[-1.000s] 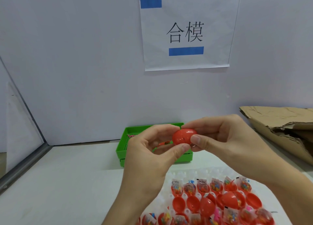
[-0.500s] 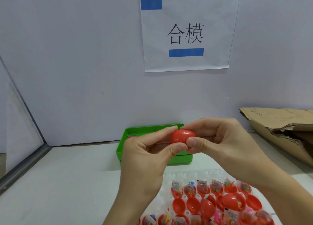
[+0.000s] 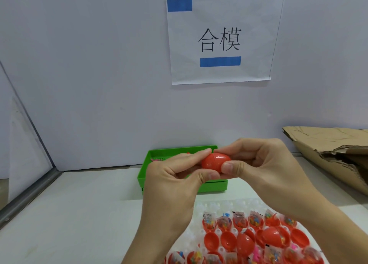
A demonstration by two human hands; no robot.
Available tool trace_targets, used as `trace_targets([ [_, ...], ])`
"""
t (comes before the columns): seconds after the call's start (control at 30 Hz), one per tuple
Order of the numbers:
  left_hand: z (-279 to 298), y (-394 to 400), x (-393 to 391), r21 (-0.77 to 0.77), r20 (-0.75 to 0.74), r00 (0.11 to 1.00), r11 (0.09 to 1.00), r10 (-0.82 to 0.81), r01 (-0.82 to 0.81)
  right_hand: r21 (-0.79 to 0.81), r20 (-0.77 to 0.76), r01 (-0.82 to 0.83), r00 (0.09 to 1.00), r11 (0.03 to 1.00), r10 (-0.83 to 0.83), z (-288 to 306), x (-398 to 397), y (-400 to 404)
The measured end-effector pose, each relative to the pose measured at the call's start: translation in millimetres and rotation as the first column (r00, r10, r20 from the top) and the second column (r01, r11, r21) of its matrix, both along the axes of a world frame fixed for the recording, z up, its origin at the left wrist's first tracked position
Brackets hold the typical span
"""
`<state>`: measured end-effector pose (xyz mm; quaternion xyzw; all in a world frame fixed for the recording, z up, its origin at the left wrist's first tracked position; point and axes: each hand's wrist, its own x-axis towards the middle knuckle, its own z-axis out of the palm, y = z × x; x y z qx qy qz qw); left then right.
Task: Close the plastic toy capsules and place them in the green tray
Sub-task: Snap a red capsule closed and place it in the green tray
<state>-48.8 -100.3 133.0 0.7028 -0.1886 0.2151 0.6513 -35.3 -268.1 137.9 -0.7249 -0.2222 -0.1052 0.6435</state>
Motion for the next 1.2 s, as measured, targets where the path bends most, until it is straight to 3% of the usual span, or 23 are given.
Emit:
trace_targets([
  [0.37, -4.2, -2.8, -1.2, 0.07, 0.004, 0.991, 0.988, 0.135, -0.135, -0.051, 0.061, 0.049, 0.997, 0.997, -0.046, 4.5, -4.8, 5.0],
  [0.67, -5.5, -3.8, -2.1, 0.098, 0.046, 0.993, 0.989, 0.105, -0.109, -0.083, 0.064, 0.102, 0.993, 0.991, -0.097, 1.3, -6.2, 7.9],
  [0.87, -6.8, -4.0, -2.2, 0.202, 0.069, 0.993, 0.973, 0.097, -0.109, -0.155, 0.071, 0.097, 0.994, 0.983, -0.087, 5.0, -6.9, 7.5],
  [1.07, -6.2, 0.7, 3.8, 0.124, 0.008, 0.999, 0.992, 0.037, -0.038, -0.098, -0.042, -0.037, 0.999, 0.994, 0.033, 5.1, -4.9, 5.1],
  [1.2, -9.3, 0.1, 4.7, 0.104, 0.024, 0.998, 0.992, 0.065, -0.067, -0.075, -0.091, 0.009, 0.996, 0.997, -0.015, 0.7, -0.3, 2.8],
])
